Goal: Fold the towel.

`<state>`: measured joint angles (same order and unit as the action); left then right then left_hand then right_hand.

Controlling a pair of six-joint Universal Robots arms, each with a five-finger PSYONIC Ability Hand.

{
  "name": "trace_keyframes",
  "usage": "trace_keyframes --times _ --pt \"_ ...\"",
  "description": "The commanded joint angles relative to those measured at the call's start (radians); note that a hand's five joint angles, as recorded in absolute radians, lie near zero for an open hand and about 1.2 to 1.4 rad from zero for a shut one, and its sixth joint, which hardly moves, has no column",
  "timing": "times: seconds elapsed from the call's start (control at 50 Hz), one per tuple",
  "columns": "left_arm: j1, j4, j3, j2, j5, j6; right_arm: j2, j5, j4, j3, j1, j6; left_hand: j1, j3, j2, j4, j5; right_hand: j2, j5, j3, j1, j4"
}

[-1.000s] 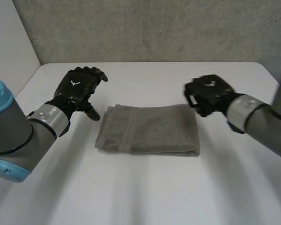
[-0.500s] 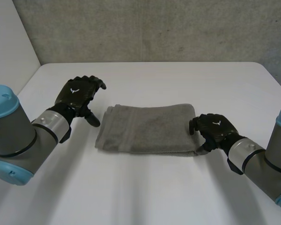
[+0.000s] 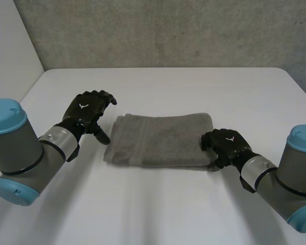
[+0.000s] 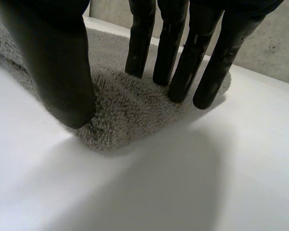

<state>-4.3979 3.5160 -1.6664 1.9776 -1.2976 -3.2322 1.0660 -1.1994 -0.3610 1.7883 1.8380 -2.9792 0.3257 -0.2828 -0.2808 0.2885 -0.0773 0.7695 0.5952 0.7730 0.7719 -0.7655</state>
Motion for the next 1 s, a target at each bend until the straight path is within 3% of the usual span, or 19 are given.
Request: trace_keyframes --times 0.02,0.04,0.16,0.26,0.3,0.44,0.52,0.6,0.66,0.7,0.82,0.94,0.96,0.98,1.0 --pt "0.000 0.000 -0.001 0.000 0.000 -0.001 -0.021 -0.005 -0.021 -0.004 -0.002 0.000 -0.100 0.058 0.056 -0.063 0.027 0.488 0.487 0.484 0.485 -0.492" --pt "-0.002 0.000 -0.001 0.000 0.000 0.000 -0.012 -0.006 -0.019 -0.001 -0.008 0.000 -0.100 0.058 0.056 -0.063 0.027 0.625 0.625 0.622 0.623 -0.629" --pt "-0.002 0.000 -0.006 -0.002 0.000 0.000 0.034 -0.005 -0.004 0.011 -0.034 0.000 -0.100 0.058 0.056 -0.063 0.027 0.627 0.627 0.623 0.624 -0.631" --pt "-0.002 0.001 -0.004 -0.006 -0.002 0.000 0.108 0.023 0.037 0.033 -0.131 0.020 -0.100 0.058 0.056 -0.063 0.027 0.627 0.627 0.623 0.624 -0.631" --pt "-0.002 0.001 -0.001 -0.008 -0.002 0.000 0.149 0.059 0.114 0.008 -0.184 0.064 -0.100 0.058 0.056 -0.063 0.027 0.627 0.627 0.623 0.624 -0.631" --pt "0.005 0.001 0.011 -0.016 -0.003 0.000 0.170 0.093 0.281 -0.113 -0.191 0.225 -0.100 0.058 0.056 -0.063 0.027 0.627 0.627 0.623 0.624 -0.631" --pt "0.012 0.001 0.031 -0.017 -0.003 0.000 0.170 0.090 0.344 -0.193 -0.106 0.232 -0.100 0.058 0.056 -0.063 0.027 0.627 0.627 0.623 0.624 -0.631" --pt "0.017 0.000 0.046 -0.025 -0.006 0.002 0.094 0.078 0.376 -0.354 0.151 0.194 -0.103 0.061 0.059 -0.066 0.029 0.627 0.627 0.623 0.624 -0.631" --pt "0.021 0.000 0.056 -0.028 -0.006 0.011 0.060 0.064 0.378 -0.383 0.205 0.194 -0.103 0.061 0.059 -0.066 0.029 0.627 0.627 0.623 0.624 -0.631" --pt "0.021 0.000 0.065 -0.031 -0.006 0.031 -0.010 0.026 0.378 -0.431 0.317 0.197 -0.100 0.058 0.056 -0.063 0.027 0.627 0.627 0.623 0.624 -0.631" --pt "0.023 0.000 0.080 -0.039 -0.008 0.071 -0.133 -0.009 0.376 -0.489 0.403 0.198 -0.100 0.058 0.056 -0.063 0.027 0.627 0.627 0.623 0.624 -0.631" --pt "0.026 -0.002 0.106 -0.039 -0.008 0.106 -0.150 -0.029 0.367 -0.495 0.405 0.183 -0.100 0.058 0.056 -0.063 0.027 0.627 0.627 0.623 0.624 -0.631" --pt "0.031 -0.002 0.112 -0.037 -0.012 0.109 -0.146 -0.046 0.366 -0.494 0.405 0.177 -0.100 0.058 0.056 -0.063 0.027 0.526 0.526 0.523 0.524 -0.530" --pt "0.031 -0.002 0.112 -0.037 -0.012 0.109 -0.138 -0.061 0.366 -0.489 0.399 0.168 -0.100 0.058 0.056 -0.063 0.027 -0.042 -0.042 -0.045 -0.044 0.038" --pt "0.034 -0.002 0.119 -0.034 -0.020 0.111 -0.138 -0.061 0.366 -0.489 0.399 0.167 -0.100 0.058 0.056 -0.063 0.027 -0.047 -0.048 -0.051 -0.050 0.043"
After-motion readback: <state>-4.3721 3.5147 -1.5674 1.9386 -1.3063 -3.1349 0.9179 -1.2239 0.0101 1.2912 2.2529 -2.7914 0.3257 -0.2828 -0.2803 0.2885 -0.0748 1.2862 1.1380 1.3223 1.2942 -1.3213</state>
